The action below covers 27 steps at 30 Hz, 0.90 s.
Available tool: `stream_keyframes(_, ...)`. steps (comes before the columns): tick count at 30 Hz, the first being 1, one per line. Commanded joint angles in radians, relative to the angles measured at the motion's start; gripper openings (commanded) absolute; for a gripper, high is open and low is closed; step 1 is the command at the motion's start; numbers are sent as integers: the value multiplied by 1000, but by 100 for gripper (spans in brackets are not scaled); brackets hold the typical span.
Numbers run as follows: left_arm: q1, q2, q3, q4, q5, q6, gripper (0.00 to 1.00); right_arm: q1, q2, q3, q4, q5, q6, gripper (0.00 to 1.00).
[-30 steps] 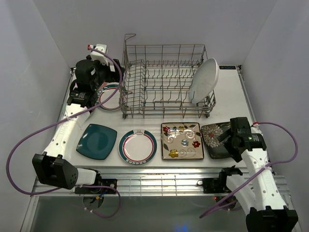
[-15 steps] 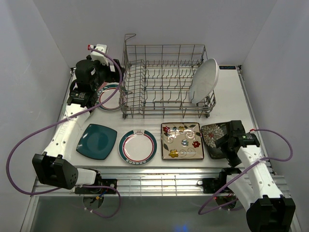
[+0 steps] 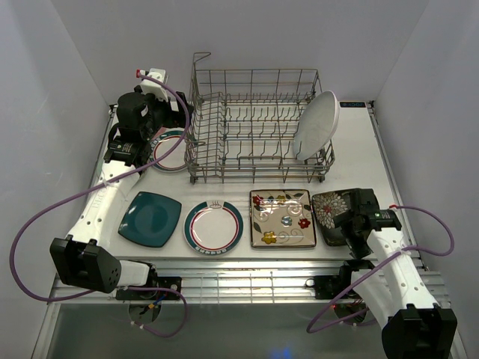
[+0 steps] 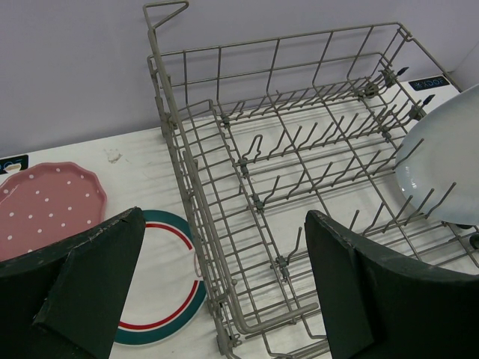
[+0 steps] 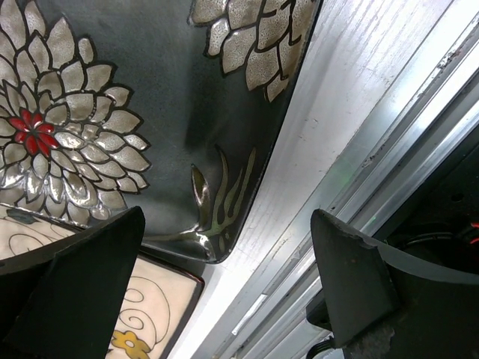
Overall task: Load the plates into the dish rack
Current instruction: Pick up the plate from the corner of the board.
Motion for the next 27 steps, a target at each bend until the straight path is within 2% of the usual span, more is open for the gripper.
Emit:
stream_keyframes(1, 5, -25, -6, 4, 12, 0, 98, -3, -13, -11, 0, 13, 42, 97)
stream_keyframes(11, 5, -19, -7, 7, 9, 3, 98, -5, 52, -22, 91, -13, 30, 98)
stream_keyframes(16, 5, -14, -9, 7, 12, 4, 98, -5, 59, -152, 273, -109, 56, 100)
stream_keyframes(27, 5, 0, -9, 10, 12, 6, 98, -3, -40, -200, 321, -30, 82, 99)
